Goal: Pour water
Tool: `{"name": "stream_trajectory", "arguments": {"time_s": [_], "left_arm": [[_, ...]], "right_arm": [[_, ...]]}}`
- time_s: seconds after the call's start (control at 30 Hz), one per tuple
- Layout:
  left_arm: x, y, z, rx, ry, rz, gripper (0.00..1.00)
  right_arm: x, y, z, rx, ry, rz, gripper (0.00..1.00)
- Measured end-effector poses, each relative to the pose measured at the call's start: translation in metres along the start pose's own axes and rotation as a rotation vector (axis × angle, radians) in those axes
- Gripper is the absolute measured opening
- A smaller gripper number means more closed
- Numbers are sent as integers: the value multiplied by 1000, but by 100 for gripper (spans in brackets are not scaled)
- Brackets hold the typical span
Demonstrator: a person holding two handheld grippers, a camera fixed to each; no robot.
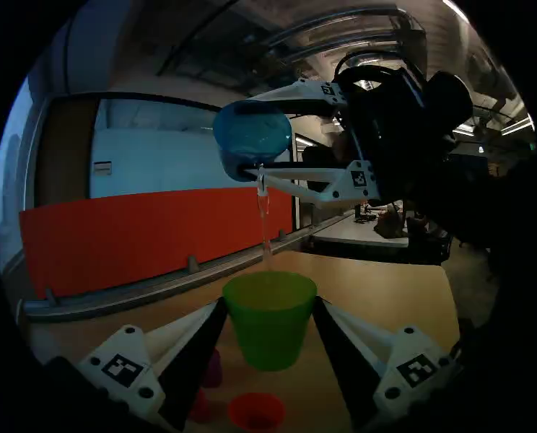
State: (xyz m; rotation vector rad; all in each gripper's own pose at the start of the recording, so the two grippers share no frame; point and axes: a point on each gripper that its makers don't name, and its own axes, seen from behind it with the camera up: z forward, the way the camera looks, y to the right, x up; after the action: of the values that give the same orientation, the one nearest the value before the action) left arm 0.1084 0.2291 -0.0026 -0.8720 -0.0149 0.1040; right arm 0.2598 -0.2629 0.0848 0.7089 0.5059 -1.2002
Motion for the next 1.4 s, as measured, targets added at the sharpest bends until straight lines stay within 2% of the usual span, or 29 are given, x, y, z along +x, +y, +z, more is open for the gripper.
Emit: {"name": "stream_trajectory", "arguments": {"time_s": [1.0,1.4], "left_arm": [[-1,-3,1,2,2,-6,86],[2,-1,0,1,4,-5,86]], "right_arm": [[3,0,6,3,-3,-107,91],[7,5,6,-4,-1,-127,91]]}}
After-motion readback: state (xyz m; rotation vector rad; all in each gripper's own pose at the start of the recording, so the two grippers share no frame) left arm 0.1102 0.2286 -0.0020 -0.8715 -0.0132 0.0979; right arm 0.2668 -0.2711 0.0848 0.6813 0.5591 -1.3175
